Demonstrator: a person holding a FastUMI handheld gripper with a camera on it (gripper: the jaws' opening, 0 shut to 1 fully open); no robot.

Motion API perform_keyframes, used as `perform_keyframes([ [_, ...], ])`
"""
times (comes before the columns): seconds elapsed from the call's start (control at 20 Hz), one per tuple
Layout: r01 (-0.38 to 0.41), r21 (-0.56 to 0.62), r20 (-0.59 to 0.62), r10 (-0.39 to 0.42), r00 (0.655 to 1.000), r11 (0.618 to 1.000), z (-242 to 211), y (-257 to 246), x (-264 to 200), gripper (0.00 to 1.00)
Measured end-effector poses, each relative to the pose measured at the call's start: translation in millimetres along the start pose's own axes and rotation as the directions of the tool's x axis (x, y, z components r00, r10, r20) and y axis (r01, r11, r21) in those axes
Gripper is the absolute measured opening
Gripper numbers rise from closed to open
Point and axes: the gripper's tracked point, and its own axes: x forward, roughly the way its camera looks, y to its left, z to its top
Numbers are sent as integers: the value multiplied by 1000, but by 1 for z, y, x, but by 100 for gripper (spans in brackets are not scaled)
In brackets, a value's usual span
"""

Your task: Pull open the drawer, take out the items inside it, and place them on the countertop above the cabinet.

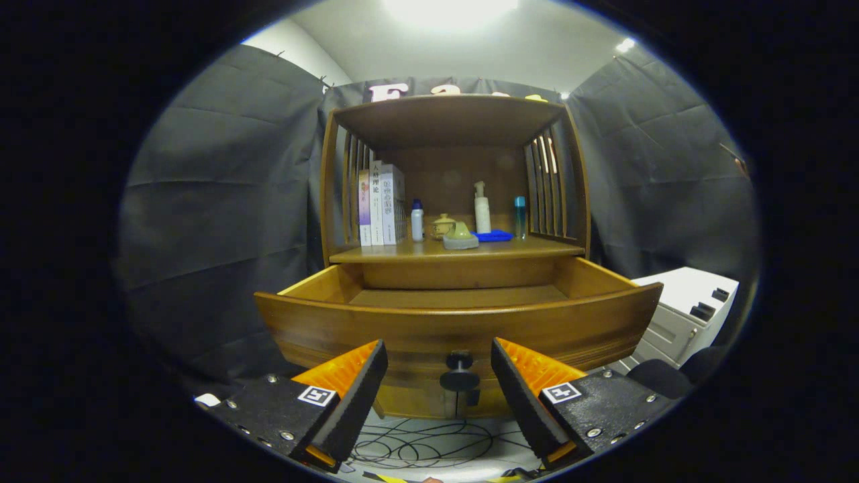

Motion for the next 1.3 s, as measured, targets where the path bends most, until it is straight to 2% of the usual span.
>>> perform_keyframes([
  [0.45,56,-11,-22,-56,998,998,-18,-4,33,96],
  [0.75,60,-4,-23,-60,998,998,-22,-7,59,96],
  [0.95,66,-48,-31,-68,997,997,-25,-8,54,96],
  [1.3,44,-48,-34,-45,998,998,-22,-13,67,95],
])
